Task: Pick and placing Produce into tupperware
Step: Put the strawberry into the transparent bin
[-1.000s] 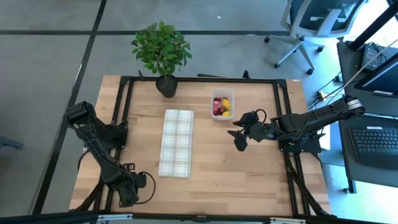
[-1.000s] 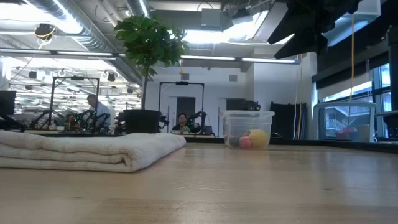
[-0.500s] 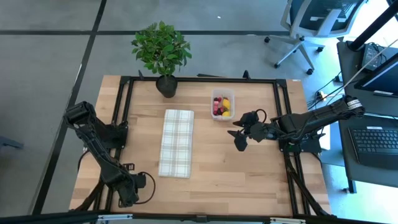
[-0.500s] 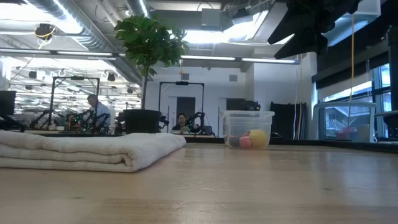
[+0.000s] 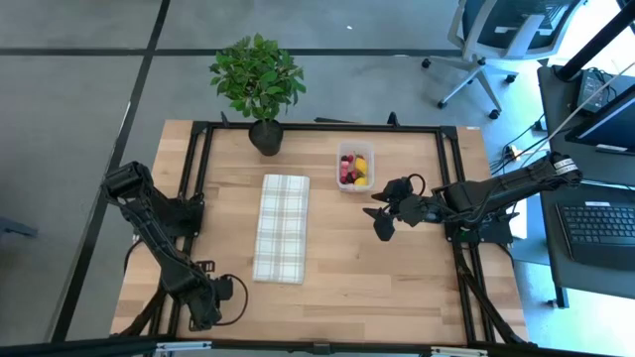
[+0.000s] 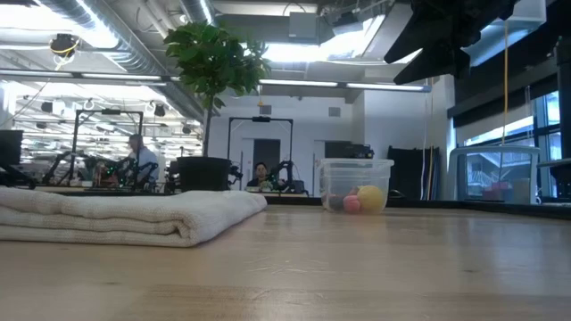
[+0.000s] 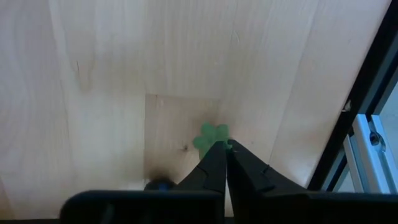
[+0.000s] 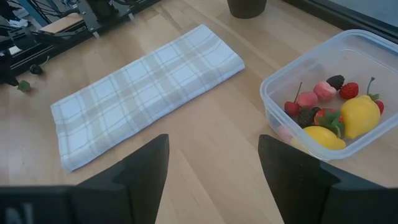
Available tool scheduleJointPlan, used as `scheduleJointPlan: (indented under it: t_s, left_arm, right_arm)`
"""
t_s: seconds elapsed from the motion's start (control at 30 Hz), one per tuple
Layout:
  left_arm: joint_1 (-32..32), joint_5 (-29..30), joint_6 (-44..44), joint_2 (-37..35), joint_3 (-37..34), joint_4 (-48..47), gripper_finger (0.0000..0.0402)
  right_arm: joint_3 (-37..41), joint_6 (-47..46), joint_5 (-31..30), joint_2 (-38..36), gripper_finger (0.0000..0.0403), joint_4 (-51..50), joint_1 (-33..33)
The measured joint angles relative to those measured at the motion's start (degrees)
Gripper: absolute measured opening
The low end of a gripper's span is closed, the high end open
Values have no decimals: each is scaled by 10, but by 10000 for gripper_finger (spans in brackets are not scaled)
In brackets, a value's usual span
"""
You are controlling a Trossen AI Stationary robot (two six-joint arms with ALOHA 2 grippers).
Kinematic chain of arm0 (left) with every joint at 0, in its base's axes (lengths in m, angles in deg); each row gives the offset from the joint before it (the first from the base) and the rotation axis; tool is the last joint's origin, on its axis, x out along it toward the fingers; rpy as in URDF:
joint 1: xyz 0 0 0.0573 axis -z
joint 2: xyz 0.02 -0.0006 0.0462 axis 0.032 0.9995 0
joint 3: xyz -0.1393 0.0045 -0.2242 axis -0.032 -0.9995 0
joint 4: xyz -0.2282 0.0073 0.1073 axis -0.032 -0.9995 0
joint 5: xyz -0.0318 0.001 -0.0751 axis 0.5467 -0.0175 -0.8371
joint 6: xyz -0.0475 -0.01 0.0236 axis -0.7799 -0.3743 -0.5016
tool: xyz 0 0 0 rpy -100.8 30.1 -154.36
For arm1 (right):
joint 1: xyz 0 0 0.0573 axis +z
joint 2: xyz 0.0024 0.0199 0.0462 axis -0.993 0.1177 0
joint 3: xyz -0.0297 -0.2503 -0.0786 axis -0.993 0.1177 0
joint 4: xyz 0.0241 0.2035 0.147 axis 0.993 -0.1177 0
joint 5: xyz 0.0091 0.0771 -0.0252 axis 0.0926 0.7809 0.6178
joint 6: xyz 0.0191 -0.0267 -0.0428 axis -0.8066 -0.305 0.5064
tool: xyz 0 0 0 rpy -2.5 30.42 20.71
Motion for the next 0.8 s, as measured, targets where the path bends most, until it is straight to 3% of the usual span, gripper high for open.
scheduleJointPlan:
  t_s: [0.1, 0.3, 0.37, 0.63, 0.8]
  left_arm:
    - [-2, -8, 3, 0, 0, 12, 2]
    - [-58, -130, 76, 0, 0, 121, 1]
    - [-92, -145, 102, 0, 0, 164, 1]
    - [-268, -109, 262, -1, 0, 268, 0]
    - [-398, -78, 376, -1, 0, 406, 0]
  right_arm:
    - [0, 0, 0, 0, 249, 0, 0]
    - [0, 0, 0, 0, 249, 0, 0]
    - [0, 0, 0, 0, 249, 0, 0]
    - [0, 12, 0, 0, 249, 0, 0]
    - [0, 11, 1, 0, 249, 0, 0]
